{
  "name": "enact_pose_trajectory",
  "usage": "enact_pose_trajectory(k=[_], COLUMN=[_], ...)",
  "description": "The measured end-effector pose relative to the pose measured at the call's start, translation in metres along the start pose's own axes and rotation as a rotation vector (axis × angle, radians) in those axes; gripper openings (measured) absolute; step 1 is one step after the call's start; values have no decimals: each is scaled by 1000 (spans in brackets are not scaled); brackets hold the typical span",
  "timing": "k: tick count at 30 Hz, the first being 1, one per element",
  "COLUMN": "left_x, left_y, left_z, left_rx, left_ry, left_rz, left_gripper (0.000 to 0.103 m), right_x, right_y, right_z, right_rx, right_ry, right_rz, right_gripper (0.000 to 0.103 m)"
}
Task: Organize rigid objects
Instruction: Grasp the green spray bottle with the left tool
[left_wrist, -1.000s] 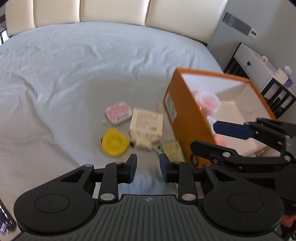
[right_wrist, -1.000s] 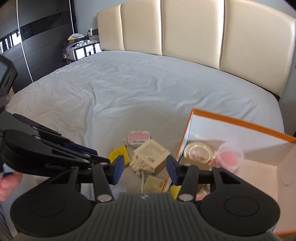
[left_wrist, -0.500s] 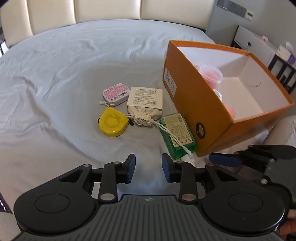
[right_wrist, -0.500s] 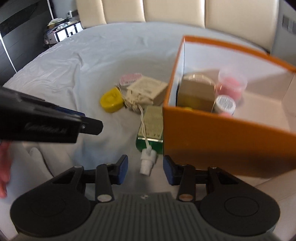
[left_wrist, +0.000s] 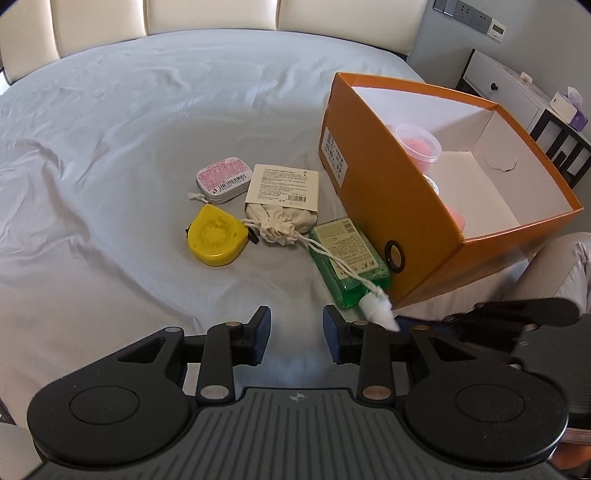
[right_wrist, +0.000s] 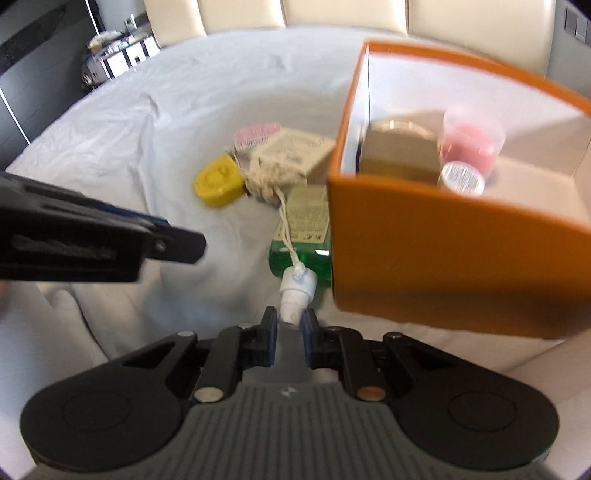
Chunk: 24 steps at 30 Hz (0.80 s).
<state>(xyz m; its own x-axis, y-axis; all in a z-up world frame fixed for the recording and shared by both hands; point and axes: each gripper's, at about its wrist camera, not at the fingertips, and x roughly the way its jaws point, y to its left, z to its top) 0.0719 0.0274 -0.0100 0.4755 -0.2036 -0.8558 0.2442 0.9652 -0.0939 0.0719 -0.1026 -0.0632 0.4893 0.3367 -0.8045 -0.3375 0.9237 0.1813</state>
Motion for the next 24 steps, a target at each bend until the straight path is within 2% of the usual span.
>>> enact_pose_trajectory(k=[7, 9, 12, 15, 18, 20, 24], left_x=[-12, -11, -12, -12, -9, -7, 4], left_y=[-8, -12, -14, -17, -29, -37, -49], left_z=[-2, -3, -5, -5, -5, -5, -4], left_rx=[63, 90, 111, 134, 203, 237, 284], left_ry=[-31, -30, -38, -43, -40, -41, -12], left_rz=[-44, -25, -41, -65, -47, -49, -71], left_gripper=[38, 37, 38, 43, 49, 56, 56], right_x=[-59, -59, -50, -47, -48, -48, -47], right_y=[8, 8, 3, -3, -2, 0, -3], right_z=[17, 23, 26, 31, 31, 30, 30], right_rx=[-38, -35, -17, 14, 3, 2, 14], right_ry=[-158, -150, -157, -149, -154, -154, -159], right_rz=[32, 46, 42, 69, 68, 75, 83], right_gripper=[11, 11, 11, 11, 11, 11, 11])
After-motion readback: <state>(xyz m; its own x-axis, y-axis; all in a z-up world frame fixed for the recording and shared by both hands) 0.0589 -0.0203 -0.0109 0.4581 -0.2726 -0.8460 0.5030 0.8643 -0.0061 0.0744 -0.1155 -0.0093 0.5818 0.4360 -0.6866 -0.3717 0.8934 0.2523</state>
